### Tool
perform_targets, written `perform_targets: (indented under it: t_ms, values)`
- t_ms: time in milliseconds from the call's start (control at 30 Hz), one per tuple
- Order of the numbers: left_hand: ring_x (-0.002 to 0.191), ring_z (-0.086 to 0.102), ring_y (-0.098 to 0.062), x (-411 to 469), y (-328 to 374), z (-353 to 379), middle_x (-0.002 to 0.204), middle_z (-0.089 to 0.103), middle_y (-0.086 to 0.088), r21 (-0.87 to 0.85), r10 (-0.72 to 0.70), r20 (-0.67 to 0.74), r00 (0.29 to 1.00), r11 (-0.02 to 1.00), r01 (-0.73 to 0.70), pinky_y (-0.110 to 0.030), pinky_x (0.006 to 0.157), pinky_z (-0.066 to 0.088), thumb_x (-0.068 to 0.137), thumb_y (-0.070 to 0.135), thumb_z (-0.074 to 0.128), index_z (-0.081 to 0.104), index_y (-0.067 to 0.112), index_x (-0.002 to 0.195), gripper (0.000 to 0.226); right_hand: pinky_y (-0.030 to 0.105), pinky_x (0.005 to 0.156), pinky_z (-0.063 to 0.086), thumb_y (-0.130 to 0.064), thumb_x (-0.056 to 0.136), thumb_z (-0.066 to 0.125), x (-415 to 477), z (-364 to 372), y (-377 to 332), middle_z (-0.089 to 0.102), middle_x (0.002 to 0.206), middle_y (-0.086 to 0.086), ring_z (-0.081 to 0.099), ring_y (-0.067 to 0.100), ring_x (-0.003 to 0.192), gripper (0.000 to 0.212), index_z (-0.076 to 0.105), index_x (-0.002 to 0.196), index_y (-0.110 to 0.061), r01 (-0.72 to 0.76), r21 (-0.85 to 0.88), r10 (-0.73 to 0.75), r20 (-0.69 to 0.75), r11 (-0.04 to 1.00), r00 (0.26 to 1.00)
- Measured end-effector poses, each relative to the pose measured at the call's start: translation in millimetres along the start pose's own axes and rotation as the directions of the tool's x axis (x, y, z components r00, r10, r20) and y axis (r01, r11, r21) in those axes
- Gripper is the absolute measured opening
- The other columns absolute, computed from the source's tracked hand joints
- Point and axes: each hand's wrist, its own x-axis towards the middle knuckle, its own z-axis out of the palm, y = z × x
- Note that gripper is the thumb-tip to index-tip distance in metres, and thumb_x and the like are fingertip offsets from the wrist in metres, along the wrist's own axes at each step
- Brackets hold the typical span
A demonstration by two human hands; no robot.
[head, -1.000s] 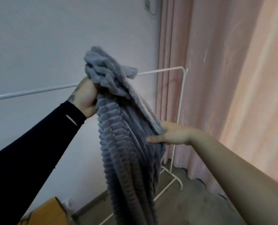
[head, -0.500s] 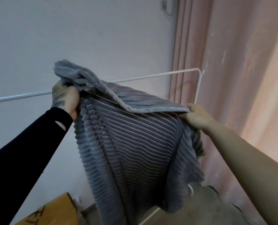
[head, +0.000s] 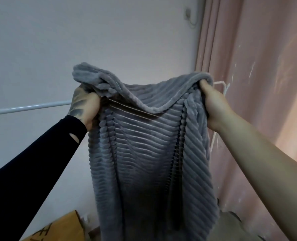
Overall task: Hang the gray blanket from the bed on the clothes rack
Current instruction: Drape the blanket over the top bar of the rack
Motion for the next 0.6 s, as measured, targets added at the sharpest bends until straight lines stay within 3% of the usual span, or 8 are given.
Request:
perform_targets:
  t_ms: [100, 200, 267, 367, 433, 500, 600]
  values:
    - [0.063, 0.073, -0.012, -5.6, 7.0, 4.9, 0.073, 0.078, 0.005, -0.015, 0.025, 0.104, 0.994, 1.0, -0.023, -0.024, 0.051, 0.056, 0.085, 0.019, 0.065, 0.077, 0.028, 0.075, 0.019, 0.043, 0.097, 0.061, -0.04, 0.106, 0.056, 1.6, 16.9, -4.7, 0.079, 0.121, 0.013, 0.076, 0.028, 0.112, 0.043, 0.069, 0.127, -0.005, 0.008, 0.13, -0.015, 0.051, 0.991, 0.999]
    - [0.054, 0.068, -0.008, -16.7, 10.5, 17.4, 0.065, 0.074, 0.007, 0.031, 0.054, 0.309, 0.95, 0.997, -0.066, -0.02, 0.046, 0.05, 0.092, 0.009, 0.06, 0.077, 0.032, 0.067, 0.038, 0.039, 0.093, 0.061, -0.033, 0.109, 0.053, 2.2, 44.5, -4.0, 0.081, 0.112, 0.011, 0.078, 0.024, 0.105, 0.034, 0.071, 0.119, -0.006, 0.021, 0.081, -0.032, 0.136, 0.996, 0.99]
    - [0.049, 0.064, -0.005, -25.4, 13.1, 27.9, 0.059, 0.071, 0.008, 0.057, 0.05, 0.443, 0.895, 0.995, -0.084, -0.017, 0.045, 0.047, 0.091, 0.008, 0.063, 0.076, 0.029, 0.065, 0.036, 0.04, 0.098, 0.058, -0.027, 0.11, 0.05, 2.0, 64.8, -1.9, 0.079, 0.117, 0.013, 0.075, 0.025, 0.111, 0.034, 0.069, 0.127, -0.004, 0.036, 0.031, -0.042, 0.209, 0.999, 0.977]
    - [0.07, 0.071, -0.002, -38.4, 11.9, 44.8, 0.076, 0.076, 0.009, 0.037, 0.05, 0.635, 0.771, 0.995, -0.095, -0.019, 0.061, 0.055, 0.086, 0.013, 0.069, 0.075, 0.027, 0.078, 0.017, 0.033, 0.1, 0.058, -0.012, 0.108, 0.049, -2.6, 91.1, -0.7, 0.077, 0.12, 0.009, 0.073, 0.02, 0.112, 0.027, 0.07, 0.126, -0.007, 0.158, -0.074, -0.117, 0.393, 0.985, 0.912]
    - [0.075, 0.071, -0.005, -42.5, 8.0, 47.6, 0.08, 0.077, 0.007, 0.031, 0.001, 0.707, 0.707, 0.999, -0.033, -0.024, 0.067, 0.057, 0.08, 0.009, 0.072, 0.078, 0.028, 0.074, 0.021, 0.026, 0.102, 0.055, -0.004, 0.105, 0.054, -5.0, 103.6, -2.2, 0.075, 0.118, 0.003, 0.071, 0.012, 0.109, 0.026, 0.068, 0.126, -0.011, 0.282, -0.133, -0.185, 0.486, 0.95, 0.854]
    - [0.074, 0.072, -0.007, -38.0, 3.9, 47.1, 0.079, 0.078, 0.005, 0.03, 0.011, 0.693, 0.721, 0.999, -0.045, -0.024, 0.065, 0.057, 0.08, 0.008, 0.073, 0.079, 0.029, 0.071, 0.024, 0.028, 0.106, 0.052, -0.003, 0.101, 0.061, -6.2, 108.9, -4.8, 0.072, 0.12, 0.002, 0.068, 0.011, 0.112, 0.029, 0.065, 0.129, -0.012, 0.372, -0.172, -0.243, 0.505, 0.912, 0.828]
    - [0.071, 0.072, -0.008, -23.1, 3.9, 44.5, 0.078, 0.077, 0.003, -0.003, 0.1, 0.499, 0.861, 0.993, -0.114, -0.025, 0.063, 0.056, 0.085, 0.011, 0.074, 0.075, 0.022, 0.079, 0.013, 0.041, 0.116, 0.047, -0.006, 0.098, 0.068, -5.7, 99.9, -0.8, 0.067, 0.139, 0.012, 0.064, 0.024, 0.13, 0.049, 0.053, 0.145, -0.005, 0.384, -0.153, -0.266, 0.494, 0.911, 0.828]
